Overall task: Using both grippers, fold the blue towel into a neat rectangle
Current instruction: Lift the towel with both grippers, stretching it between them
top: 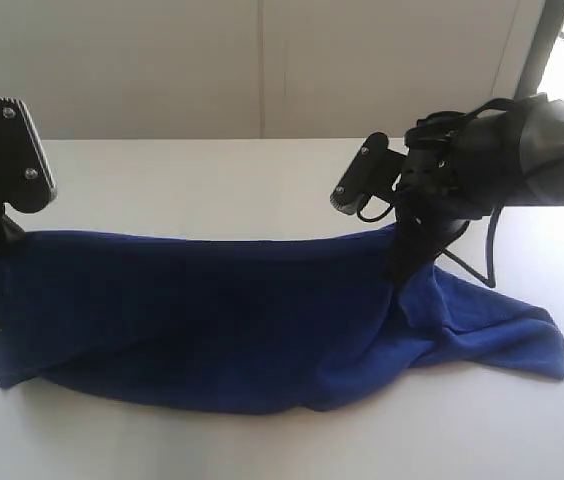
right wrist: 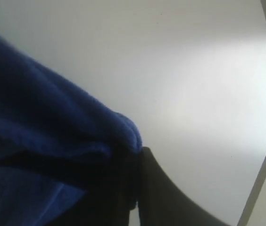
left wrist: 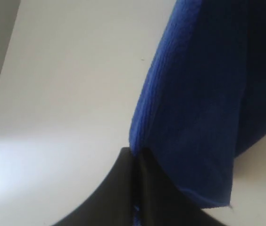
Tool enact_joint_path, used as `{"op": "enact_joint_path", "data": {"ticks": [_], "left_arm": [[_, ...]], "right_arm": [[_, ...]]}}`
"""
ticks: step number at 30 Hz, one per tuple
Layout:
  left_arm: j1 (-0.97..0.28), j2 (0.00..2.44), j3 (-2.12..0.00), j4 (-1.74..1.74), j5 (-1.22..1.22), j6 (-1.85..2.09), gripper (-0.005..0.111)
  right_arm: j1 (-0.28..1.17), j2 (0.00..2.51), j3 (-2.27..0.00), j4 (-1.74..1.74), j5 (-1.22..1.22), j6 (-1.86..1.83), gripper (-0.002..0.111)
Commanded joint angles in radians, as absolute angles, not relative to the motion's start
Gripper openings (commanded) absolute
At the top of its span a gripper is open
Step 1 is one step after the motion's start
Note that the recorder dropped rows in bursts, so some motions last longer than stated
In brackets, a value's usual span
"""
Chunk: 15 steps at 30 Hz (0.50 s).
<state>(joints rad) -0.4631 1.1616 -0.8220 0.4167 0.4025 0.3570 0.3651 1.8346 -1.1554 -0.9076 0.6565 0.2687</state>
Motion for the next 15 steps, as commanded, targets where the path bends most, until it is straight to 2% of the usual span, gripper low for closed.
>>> {"op": "enact_joint_path", "data": {"ticks": [1,2,3,5,7,10,13,15], "left_arm": [[-0.439,1.184,-0.828,0.427,0.435,0.305,0.000],[-0.439,1.196,-0.828,0.427,0.438,0.305,0.000],[-0.439,1.218,-0.828,0.427,0.438,0.305,0.000],[-0.439,1.248,-0.828,0.427,0.434,0.305,0.000],[-0.439,1.272,-0.828,0.432,0.434,0.305,0.000],[-0.439,1.316,-0.828,0.432,0.418,0.305,0.000],[-0.439,1.359,-0.828,0.435,0.369,0.307,0.000],[-0.439,1.376,-0.828,0.435,0.352,0.307,0.000]], "right_arm": [[0.357,1.823,-1.164,-0.769,0.574,0.270,0.019],[0.357,1.823,-1.164,-0.747,0.573,0.264,0.028],[0.357,1.821,-1.164,-0.740,0.576,0.264,0.044],[0.357,1.810,-1.164,-0.736,0.585,0.264,0.059],[0.357,1.782,-1.164,-0.734,0.593,0.262,0.060],[0.357,1.720,-1.164,-0.648,0.603,0.180,0.054],[0.357,1.695,-1.137,-0.378,0.637,-0.087,0.047],[0.357,1.729,-1.088,-0.397,0.622,-0.093,0.047]]}}
